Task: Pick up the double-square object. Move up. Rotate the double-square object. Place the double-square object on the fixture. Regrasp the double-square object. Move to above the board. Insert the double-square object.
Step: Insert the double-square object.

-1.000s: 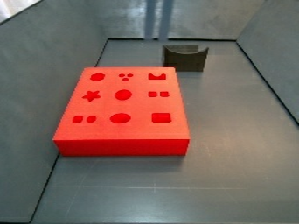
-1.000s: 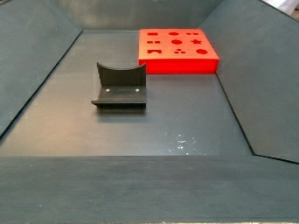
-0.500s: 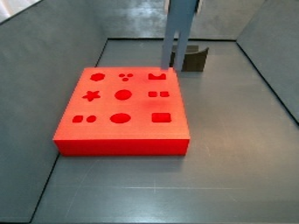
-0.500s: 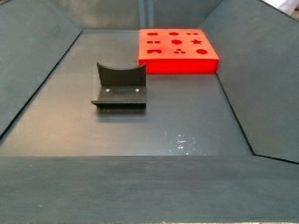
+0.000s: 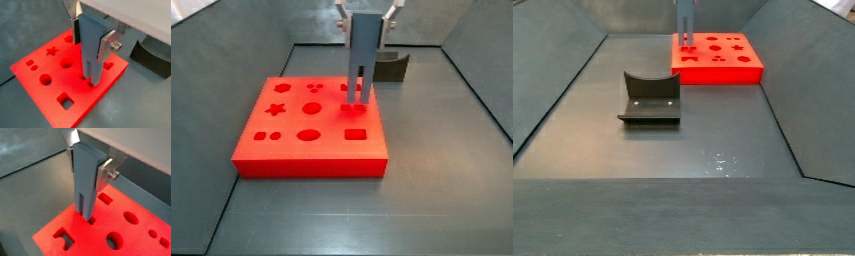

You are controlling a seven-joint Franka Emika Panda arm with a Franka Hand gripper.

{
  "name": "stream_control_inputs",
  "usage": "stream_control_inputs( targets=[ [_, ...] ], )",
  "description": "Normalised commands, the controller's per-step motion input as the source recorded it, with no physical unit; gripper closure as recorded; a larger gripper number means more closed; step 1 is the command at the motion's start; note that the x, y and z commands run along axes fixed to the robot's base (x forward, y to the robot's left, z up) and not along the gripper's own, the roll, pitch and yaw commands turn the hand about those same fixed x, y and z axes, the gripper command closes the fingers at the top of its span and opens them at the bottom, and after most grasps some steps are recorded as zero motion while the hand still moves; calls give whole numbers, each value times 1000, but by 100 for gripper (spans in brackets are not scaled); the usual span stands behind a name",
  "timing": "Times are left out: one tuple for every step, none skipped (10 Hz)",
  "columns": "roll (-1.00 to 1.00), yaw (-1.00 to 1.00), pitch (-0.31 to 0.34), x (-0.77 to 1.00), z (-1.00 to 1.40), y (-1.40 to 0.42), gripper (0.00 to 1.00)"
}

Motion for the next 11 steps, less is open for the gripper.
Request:
stream_control_inputs(
  targets=[
    [-170,46,-291,-260,-71,0,100],
    [-141,77,-270,-271,-106,0,100],
    [-74,123,-220,-234,-186,0,100],
    [-19,171,-173,-271,-189,0,100],
    [-47,231,-161,-189,-149,0,100],
    [-43,274,-126,-6,-223,0,100],
    [-16,269,-74,34,-294,0,100],
    [0,226,0,214,-383,0,100],
    [51,57,97,463,-403,-29,100],
    [97,0,204,597,-371,-14,100],
    [87,0,261,577,-286,0,100]
  ],
)
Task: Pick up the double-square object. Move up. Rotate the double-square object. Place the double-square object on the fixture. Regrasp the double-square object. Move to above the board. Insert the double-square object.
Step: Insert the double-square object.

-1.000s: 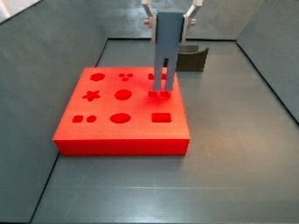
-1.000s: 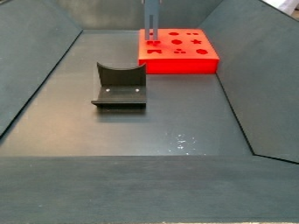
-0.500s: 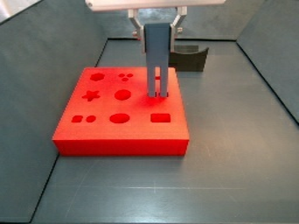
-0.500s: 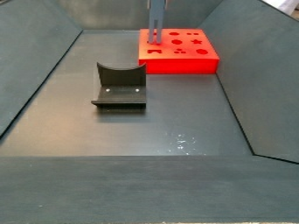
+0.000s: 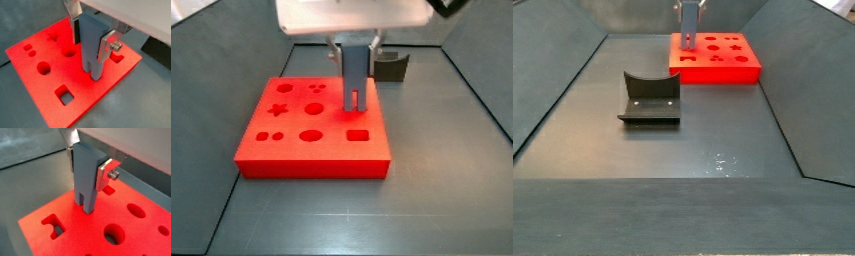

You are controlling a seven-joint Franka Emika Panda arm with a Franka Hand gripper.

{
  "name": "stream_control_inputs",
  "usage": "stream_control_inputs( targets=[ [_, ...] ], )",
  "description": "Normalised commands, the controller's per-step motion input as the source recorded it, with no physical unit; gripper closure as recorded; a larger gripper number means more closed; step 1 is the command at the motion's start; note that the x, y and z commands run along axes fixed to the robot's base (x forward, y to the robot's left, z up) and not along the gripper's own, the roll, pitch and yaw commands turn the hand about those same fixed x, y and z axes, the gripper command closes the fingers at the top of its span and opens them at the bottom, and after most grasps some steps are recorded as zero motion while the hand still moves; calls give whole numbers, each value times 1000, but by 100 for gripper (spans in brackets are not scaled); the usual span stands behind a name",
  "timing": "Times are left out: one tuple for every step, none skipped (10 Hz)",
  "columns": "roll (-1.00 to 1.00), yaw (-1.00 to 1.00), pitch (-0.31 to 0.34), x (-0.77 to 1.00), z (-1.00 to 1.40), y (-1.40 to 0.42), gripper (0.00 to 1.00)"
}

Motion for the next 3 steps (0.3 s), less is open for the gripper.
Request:
stream_control_inputs(
  targets=[
    [-37,-131,40,303,-66,0,100],
    [0,0,46,63,0,0,100],
    [0,0,20,0,0,0,100]
  ],
)
